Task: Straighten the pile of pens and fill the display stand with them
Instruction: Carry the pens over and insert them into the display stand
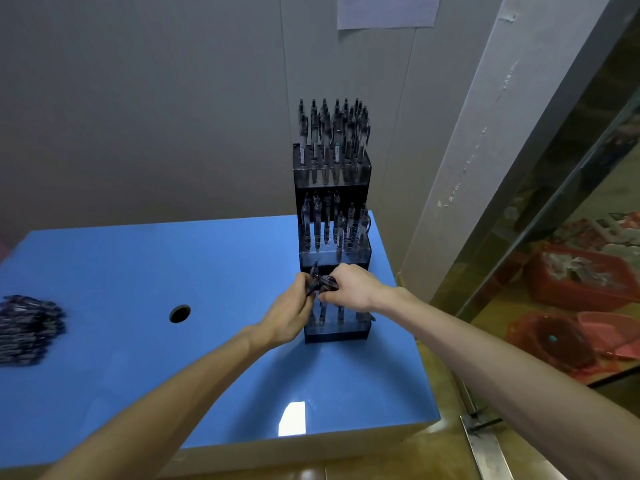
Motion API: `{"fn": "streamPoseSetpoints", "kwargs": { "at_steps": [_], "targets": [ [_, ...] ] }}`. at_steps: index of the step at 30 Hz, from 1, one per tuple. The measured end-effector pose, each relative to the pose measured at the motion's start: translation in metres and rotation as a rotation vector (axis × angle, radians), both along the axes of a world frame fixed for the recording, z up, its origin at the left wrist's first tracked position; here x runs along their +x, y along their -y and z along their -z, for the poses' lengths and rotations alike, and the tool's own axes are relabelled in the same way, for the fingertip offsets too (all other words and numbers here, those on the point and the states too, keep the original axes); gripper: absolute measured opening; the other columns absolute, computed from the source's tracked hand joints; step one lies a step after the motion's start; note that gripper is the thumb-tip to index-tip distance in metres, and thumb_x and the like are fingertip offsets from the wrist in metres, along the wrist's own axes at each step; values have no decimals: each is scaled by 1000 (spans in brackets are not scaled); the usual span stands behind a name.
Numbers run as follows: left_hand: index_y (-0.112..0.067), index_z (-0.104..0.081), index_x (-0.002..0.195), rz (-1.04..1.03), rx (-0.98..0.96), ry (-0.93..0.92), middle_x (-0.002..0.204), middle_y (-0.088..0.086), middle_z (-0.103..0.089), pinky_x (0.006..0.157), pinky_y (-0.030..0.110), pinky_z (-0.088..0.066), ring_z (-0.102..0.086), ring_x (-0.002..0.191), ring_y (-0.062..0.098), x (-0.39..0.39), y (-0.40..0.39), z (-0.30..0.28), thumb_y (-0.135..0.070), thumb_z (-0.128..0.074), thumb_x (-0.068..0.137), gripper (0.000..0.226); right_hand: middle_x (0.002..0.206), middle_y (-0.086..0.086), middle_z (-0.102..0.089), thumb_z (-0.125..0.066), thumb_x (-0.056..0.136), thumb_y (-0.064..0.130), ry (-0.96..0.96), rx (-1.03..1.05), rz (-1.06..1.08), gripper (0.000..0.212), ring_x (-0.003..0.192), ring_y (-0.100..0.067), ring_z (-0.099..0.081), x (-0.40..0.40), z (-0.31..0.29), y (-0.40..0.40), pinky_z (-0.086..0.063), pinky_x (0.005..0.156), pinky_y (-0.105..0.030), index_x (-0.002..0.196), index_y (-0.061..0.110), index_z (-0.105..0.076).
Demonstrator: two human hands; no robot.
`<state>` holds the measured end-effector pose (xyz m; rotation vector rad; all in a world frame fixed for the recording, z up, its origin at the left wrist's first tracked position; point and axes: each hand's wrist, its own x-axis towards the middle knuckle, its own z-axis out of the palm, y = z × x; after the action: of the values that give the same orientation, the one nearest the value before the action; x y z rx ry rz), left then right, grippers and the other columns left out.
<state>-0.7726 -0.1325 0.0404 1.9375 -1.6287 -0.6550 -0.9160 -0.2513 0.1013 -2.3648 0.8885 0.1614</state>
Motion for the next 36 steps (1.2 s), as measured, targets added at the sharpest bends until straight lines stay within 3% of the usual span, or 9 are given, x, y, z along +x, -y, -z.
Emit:
{"fn": "streamPoseSetpoints", "kwargs": {
  "at_steps": [6, 11, 15, 17, 19, 22, 28, 32, 36],
  "targets": [
    [-20, -31, 124, 41, -43, 103, 87, 7, -54, 62, 48, -43, -51, 67, 29, 0, -7, 5, -18, -36, 106, 19, 61, 1, -52, -69, 91, 30, -29, -89, -65, 34, 56, -19, -47, 2, 4, -4, -36, 53, -32, 66, 19, -50],
    [-18, -30, 122, 72, -20, 143, 82, 8, -55, 60, 47, -42, -51, 64, 29, -4, -5, -1, -19, -37, 106, 17, 61, 2, -53, -71, 89, 34, 15, -137, -78, 33, 57, -19, -49, -2, 6, -5, -37, 53, -32, 67, 19, -52],
    [-23, -29, 113, 89, -3, 96, 82, 7, -56, 60, 47, -42, -50, 64, 28, 1, -7, -2, -22, -35, 106, 9, 69, 5, -63, -70, 92, 40, 227, -17, -24, 21, 63, -14, -55, -16, 8, -2, -45, 60, -34, 81, 23, -65],
    [-25, -29, 110, 84, -7, 73, 84, 4, -55, 61, 46, -43, -49, 65, 25, 2, -8, -2, -21, -34, 106, 7, 71, 8, -66, -67, 96, 37, 382, 100, 92, 18, 58, -4, -55, -25, 5, -2, -43, 56, -21, 96, 20, -73],
    [-26, -29, 107, 82, -19, 73, 82, 2, -55, 60, 43, -41, -47, 64, 22, 3, -9, -2, -19, -34, 105, 9, 70, 8, -67, -64, 99, 35, 504, 156, 239, 18, 53, 2, -53, -31, 1, 0, -40, 54, -14, 98, 21, -75],
    [-26, -29, 111, 76, -3, 118, 83, 8, -60, 62, 50, -46, -51, 66, 27, 4, -8, -2, -18, -40, 104, 16, 72, 3, -71, -64, 99, 36, 594, 187, 390, 19, 52, 1, -51, -36, 1, 6, -44, 57, -20, 95, 21, -74],
    [-23, -29, 116, 100, -11, 194, 85, 5, -57, 63, 47, -47, -51, 67, 27, 2, -9, -5, -12, -49, 102, 27, 71, 1, -70, -64, 99, 33, 630, 236, 437, 18, 51, -2, -52, -40, 3, 2, -44, 56, -23, 96, 20, -76],
    [-21, -33, 128, 134, -3, 220, 110, 3, -65, 72, 47, -51, -61, 83, 29, -5, -10, -6, -7, -51, 96, 39, 70, 1, -68, -64, 99, 32, 618, 266, 434, 18, 50, -1, -51, -38, 3, -4, -41, 52, -20, 96, 20, -77],
    [-26, -33, 111, 79, 28, 165, 95, 5, -56, 69, 56, -49, -52, 75, 32, -5, -14, -1, -14, -47, 96, 24, 67, 3, -68, -63, 100, 30, 611, 289, 429, 19, 50, -9, -48, -34, 3, -8, -42, 53, -24, 95, 18, -77]
  ]
}}
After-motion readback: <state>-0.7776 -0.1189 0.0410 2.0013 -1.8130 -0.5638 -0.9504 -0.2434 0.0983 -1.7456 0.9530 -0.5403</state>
